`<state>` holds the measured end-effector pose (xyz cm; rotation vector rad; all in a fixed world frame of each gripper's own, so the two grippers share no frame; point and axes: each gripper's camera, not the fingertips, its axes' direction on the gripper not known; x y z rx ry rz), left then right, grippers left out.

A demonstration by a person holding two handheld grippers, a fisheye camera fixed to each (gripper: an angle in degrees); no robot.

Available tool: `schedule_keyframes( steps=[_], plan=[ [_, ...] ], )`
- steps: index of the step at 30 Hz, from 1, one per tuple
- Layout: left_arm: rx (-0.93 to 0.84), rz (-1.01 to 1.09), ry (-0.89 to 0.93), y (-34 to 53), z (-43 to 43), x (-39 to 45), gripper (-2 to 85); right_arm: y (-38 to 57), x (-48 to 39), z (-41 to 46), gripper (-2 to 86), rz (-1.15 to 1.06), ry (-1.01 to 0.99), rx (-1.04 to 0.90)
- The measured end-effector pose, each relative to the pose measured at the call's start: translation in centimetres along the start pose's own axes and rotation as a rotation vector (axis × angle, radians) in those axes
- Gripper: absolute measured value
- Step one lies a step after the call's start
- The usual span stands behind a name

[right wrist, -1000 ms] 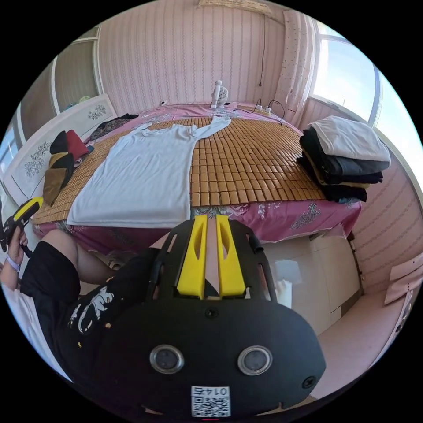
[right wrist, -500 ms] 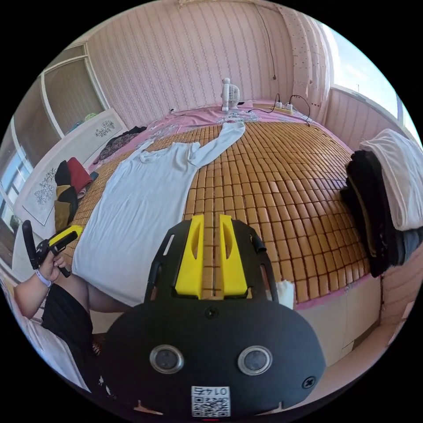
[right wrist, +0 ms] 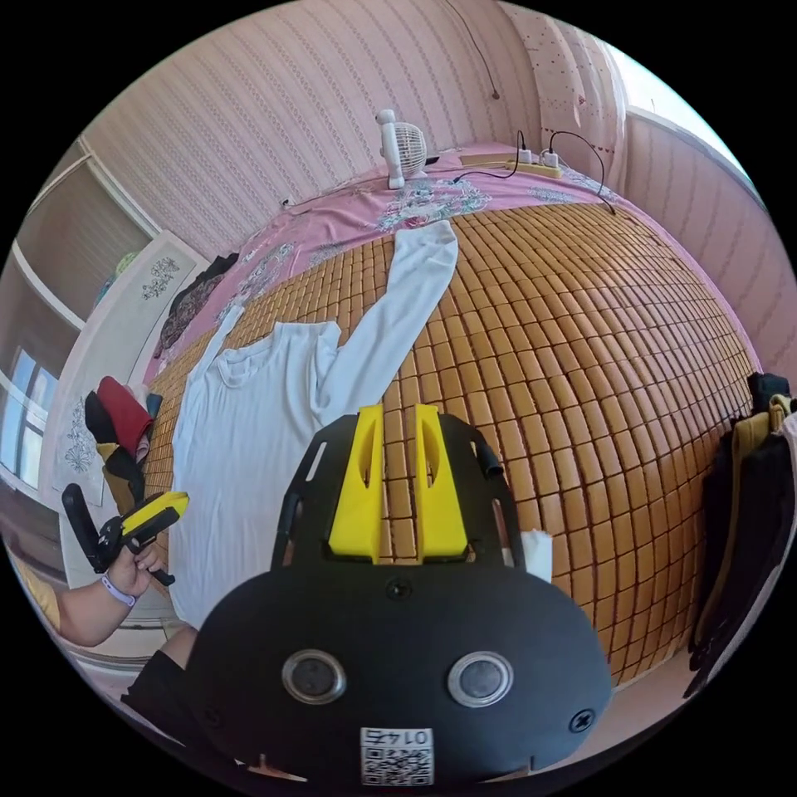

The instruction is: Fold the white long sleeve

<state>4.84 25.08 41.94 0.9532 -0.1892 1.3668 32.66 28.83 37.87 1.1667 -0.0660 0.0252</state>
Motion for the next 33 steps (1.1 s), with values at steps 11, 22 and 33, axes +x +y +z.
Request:
schedule_keyframes(
  steps=[11, 22, 33],
  plan=[
    [0.031, 0.006, 0.047, -15.0, 7.9, 1.0, 3.5, -11.8, 2.2, 1.8, 7.8, -0.08, 0.069, -0.085],
    [-0.072, 0.077, 0.018, -21.5, 14.9, 1.6, 0.8, -22.0, 3.5, 8.4, 13.2, 0.061, 0.202, -0.002],
    [-0.1, 0.177, -0.036, -24.5, 15.3, 3.3, -0.7, -17.7, 4.2, 2.7, -0.7, 0.021, -0.044, 0.035]
  ],
)
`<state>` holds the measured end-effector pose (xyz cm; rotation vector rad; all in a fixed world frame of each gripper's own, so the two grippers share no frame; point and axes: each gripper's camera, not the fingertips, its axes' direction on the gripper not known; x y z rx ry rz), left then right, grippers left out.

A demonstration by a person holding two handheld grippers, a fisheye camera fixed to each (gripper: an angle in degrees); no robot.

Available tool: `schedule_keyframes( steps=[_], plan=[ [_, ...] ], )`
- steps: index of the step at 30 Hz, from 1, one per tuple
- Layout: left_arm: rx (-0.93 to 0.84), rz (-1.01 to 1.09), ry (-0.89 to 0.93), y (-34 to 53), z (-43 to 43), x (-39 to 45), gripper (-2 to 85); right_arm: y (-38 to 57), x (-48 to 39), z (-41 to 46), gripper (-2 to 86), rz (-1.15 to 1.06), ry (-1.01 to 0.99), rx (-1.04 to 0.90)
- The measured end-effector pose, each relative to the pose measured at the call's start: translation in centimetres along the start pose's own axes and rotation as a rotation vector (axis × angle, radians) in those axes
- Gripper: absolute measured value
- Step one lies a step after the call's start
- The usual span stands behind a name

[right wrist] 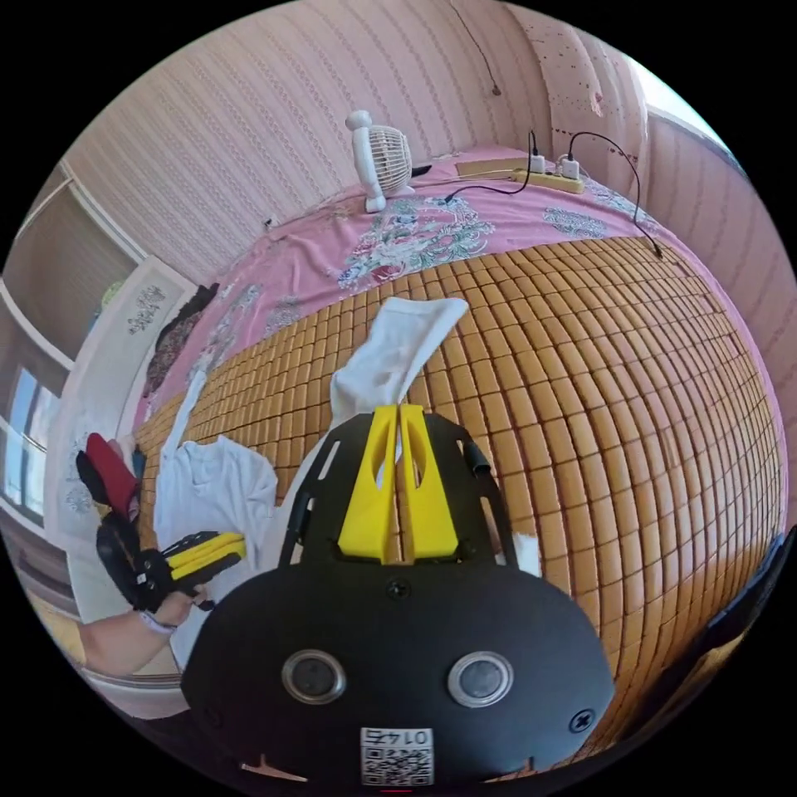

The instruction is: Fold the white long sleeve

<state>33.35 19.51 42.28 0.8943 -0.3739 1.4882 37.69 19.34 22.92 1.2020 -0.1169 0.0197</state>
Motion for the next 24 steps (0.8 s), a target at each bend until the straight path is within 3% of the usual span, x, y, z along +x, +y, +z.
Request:
schedule_keyframes(
  steps=[10, 12, 15, 19, 24],
  plan=[
    [0.058, -0.078, 0.152, -1.8, -2.0, -2.0, -0.9, 13.0, -2.4, -20.9, 0.3, -0.026, 0.196, 0.012],
    [0.045, -0.072, 0.186, -2.5, -2.5, -2.1, -0.7, 14.4, -2.2, -21.8, 1.2, -0.049, 0.288, 0.06],
    [0.029, -0.014, 0.174, -4.0, -3.2, -2.0, 0.1, 17.6, 0.2, -20.4, 5.7, 0.062, 0.452, -0.018],
    [0.022, 0.032, 0.12, -5.9, -3.8, -2.0, 3.2, 23.1, 2.0, -18.2, 8.4, 0.26, 0.37, -0.07],
    [0.014, 0.05, 0.068, -8.9, -2.7, -1.2, 4.7, 27.2, 0.8, -14.7, 8.7, 0.285, 0.417, -0.167]
  ],
)
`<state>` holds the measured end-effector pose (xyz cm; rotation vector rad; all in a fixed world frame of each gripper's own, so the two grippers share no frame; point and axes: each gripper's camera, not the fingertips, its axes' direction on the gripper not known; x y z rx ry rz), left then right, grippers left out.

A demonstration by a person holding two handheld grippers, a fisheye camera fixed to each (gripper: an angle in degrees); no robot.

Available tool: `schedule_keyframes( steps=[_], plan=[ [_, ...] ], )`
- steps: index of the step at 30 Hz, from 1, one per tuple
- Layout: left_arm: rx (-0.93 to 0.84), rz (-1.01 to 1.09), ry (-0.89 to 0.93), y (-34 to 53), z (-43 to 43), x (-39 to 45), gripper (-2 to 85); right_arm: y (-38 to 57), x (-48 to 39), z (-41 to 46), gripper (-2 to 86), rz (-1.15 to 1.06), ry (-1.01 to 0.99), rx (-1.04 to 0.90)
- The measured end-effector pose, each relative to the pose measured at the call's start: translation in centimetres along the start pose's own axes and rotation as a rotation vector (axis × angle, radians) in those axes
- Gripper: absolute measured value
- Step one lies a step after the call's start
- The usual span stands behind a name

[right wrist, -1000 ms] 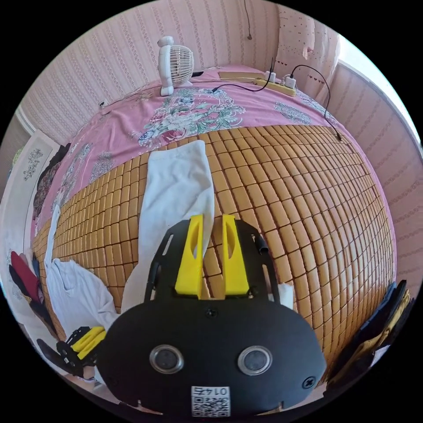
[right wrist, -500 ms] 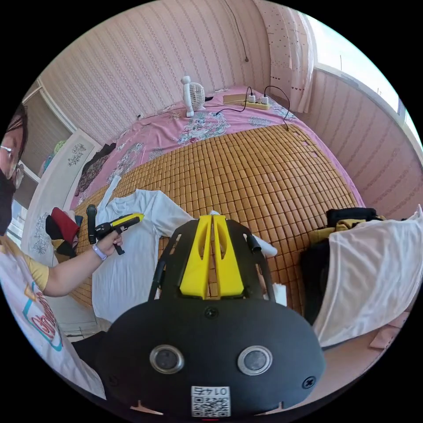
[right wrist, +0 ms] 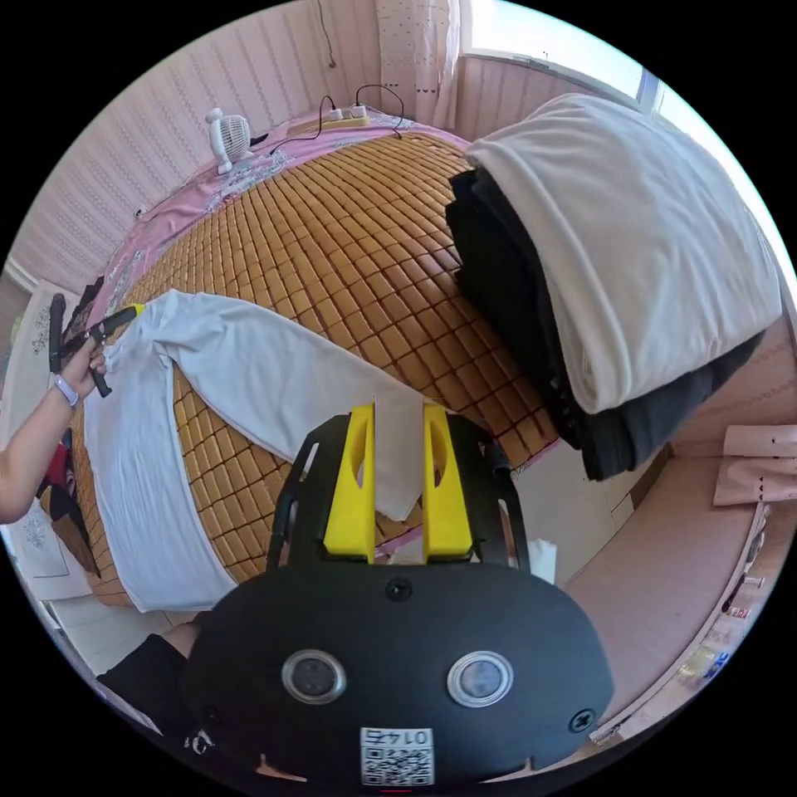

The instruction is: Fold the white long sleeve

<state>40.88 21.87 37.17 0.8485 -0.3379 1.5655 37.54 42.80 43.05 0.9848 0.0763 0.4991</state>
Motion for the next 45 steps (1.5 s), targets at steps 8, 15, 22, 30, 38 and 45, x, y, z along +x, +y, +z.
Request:
schedule_keyframes(
  steps=[8, 15, 22, 30, 38, 45],
  plan=[
    [-0.146, -0.08, 0.001, -2.5, 4.5, 0.9, 2.2, 1.6, -1.8, 3.1, 1.0, -0.015, 0.146, -0.06],
    [-0.146, -0.006, -0.082, -3.6, 4.5, 2.4, -0.3, -1.0, -0.9, 2.6, 2.3, 0.012, 0.105, -0.012],
    [-0.128, -0.046, -0.096, -4.2, 4.4, 2.0, -0.5, -0.7, -5.1, 1.8, 1.5, -0.097, 0.073, 0.002],
    [-0.113, -0.057, -0.064, -4.2, 4.2, 1.3, -0.1, -0.5, -7.7, 4.1, -0.9, -0.222, 0.179, -0.123],
    [-0.052, -0.115, 0.084, -1.6, 1.6, -0.8, 4.7, -1.5, -7.6, 3.4, -0.9, -0.118, 0.259, -0.111],
    [0.097, -0.152, 0.104, 7.1, -8.4, -3.3, 4.8, 0.8, -11.4, 1.9, -0.6, -0.187, 0.159, -0.096]
  ],
)
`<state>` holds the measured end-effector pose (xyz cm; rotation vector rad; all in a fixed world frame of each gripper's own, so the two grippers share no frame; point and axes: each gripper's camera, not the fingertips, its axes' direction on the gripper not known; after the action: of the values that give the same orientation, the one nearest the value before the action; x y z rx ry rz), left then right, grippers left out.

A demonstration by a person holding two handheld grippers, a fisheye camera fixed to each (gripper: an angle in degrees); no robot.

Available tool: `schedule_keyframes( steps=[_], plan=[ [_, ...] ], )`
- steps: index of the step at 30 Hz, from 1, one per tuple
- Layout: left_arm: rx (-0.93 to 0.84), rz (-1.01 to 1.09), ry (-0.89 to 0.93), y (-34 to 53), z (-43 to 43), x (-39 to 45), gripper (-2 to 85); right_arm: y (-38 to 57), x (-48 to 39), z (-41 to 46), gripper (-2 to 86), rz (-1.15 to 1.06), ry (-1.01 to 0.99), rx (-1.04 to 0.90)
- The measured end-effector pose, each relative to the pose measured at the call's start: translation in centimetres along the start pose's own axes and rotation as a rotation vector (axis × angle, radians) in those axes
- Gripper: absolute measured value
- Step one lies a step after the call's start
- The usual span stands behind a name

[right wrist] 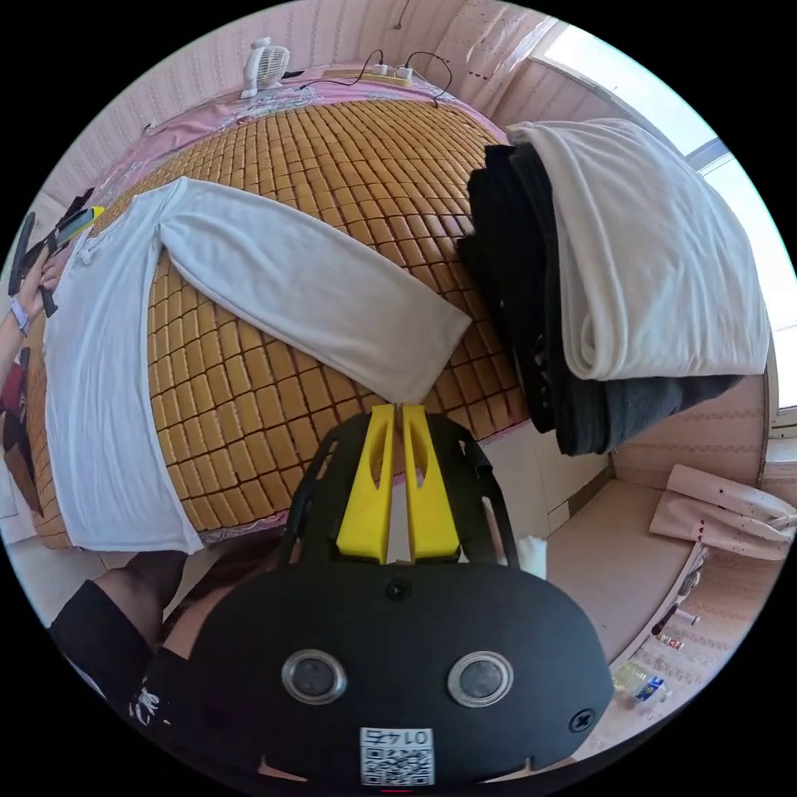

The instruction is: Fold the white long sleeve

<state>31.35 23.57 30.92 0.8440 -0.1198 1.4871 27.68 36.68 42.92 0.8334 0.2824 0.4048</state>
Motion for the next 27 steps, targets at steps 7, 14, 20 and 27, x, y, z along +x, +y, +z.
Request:
schedule_keyframes(
  steps=[7, 14, 20, 27],
  plan=[
    [-0.187, -0.205, -0.156, 16.0, -9.3, -4.6, 5.0, -0.1, -12.0, -3.8, -0.6, -0.409, -0.174, 0.099],
    [-0.227, -0.411, -0.236, 28.5, -14.6, -4.9, 4.2, -5.3, -23.8, -5.2, -0.4, -0.704, -0.32, 0.171],
    [-0.269, -0.45, -0.304, 33.1, -15.0, -5.9, 5.2, -13.4, -37.7, -7.6, 1.0, -0.919, -0.425, 0.308],
    [-0.177, -0.451, -0.278, 36.7, -16.4, -6.8, 5.1, -22.8, -56.4, -8.4, 6.3, -1.012, -0.479, 0.282]
  ],
)
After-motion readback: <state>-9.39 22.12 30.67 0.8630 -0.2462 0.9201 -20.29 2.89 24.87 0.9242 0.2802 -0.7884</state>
